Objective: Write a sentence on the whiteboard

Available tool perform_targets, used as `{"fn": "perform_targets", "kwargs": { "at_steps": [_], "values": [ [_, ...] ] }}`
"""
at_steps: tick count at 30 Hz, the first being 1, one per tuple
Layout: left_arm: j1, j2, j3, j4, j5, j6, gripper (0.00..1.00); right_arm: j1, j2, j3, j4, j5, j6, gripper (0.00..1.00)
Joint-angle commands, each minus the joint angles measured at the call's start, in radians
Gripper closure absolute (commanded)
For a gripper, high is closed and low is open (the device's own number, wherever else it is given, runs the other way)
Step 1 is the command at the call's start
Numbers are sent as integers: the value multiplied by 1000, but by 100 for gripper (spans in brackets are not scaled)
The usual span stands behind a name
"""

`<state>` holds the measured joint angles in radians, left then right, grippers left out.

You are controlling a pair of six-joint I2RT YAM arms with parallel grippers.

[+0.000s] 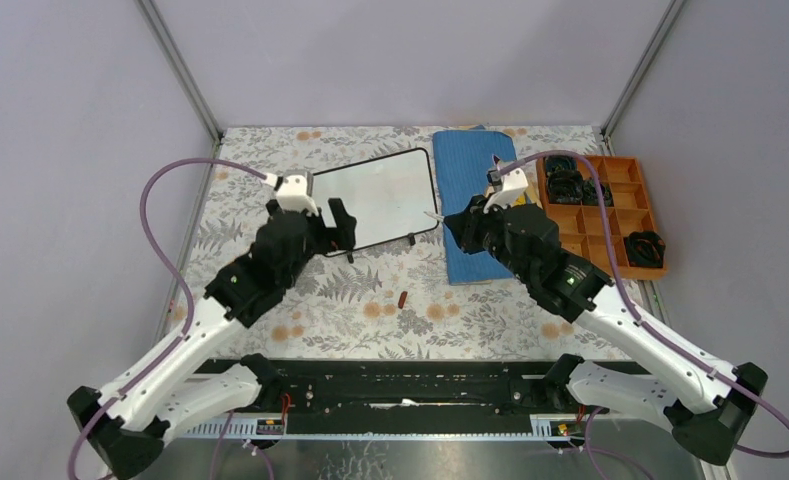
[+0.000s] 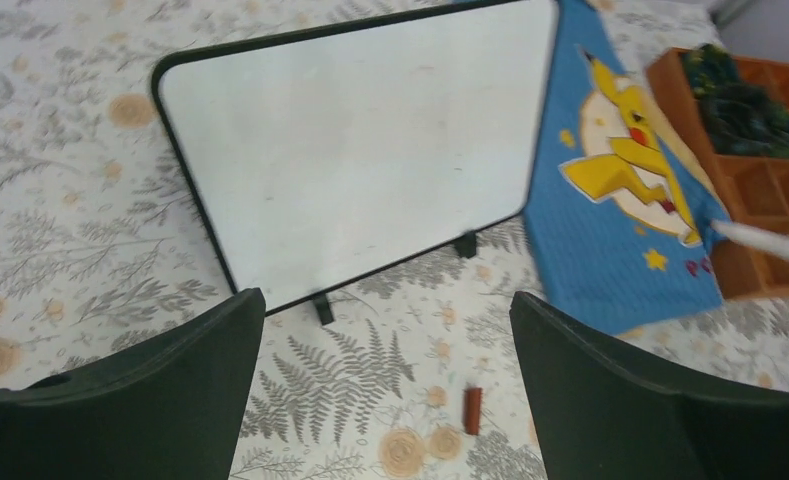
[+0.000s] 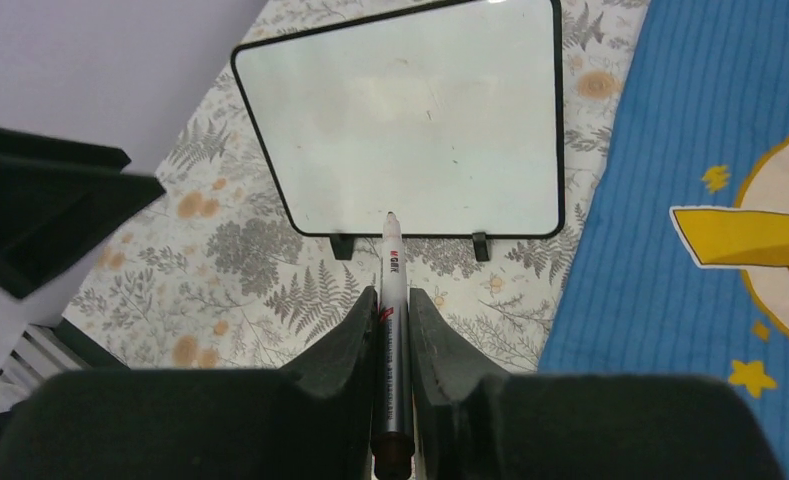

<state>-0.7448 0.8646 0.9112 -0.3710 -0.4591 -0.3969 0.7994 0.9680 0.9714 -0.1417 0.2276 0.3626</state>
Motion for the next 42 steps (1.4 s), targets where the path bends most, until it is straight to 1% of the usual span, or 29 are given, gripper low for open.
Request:
{"fn": "perform_targets", "kwargs": {
  "at_steps": [1,3,6,10,16,20,25,27,31,34,35,37,39,42],
  "values": [
    [209,23,30,2,286,-67,1,7,0,-17,56,27,-19,100],
    [308,22,17,26,377,-100,1,6,2,-29,74,10,-35,100],
    [427,23,-14,67,491,-155,1,7,2,-61,119,-17,-54,100],
    [507,25,-53,97,523,-198,1,6,6,-88,194,-60,-76,100],
    [566,-14,-103,155,524,-189,1,6,39,-92,225,-62,-75,100],
    [584,-10,-121,186,508,-169,1,7,89,-68,193,3,-6,100],
    [592,12,-117,271,545,-166,1,7,133,-32,168,63,70,100],
    [594,29,-114,327,583,-167,1,11,144,-14,151,123,97,100],
    [595,87,-93,409,651,-200,1,20,167,40,55,251,129,100],
    [595,101,-113,463,603,-280,1,25,177,68,1,353,154,100],
    [595,92,-133,493,573,-319,1,25,177,74,-14,377,171,100],
    [595,64,-175,542,509,-350,1,26,172,79,-34,398,204,100],
    [595,41,-209,558,464,-330,1,25,163,70,-24,377,238,100],
    [595,27,-234,528,370,-223,6,25,148,55,4,353,264,100]
  ]
}}
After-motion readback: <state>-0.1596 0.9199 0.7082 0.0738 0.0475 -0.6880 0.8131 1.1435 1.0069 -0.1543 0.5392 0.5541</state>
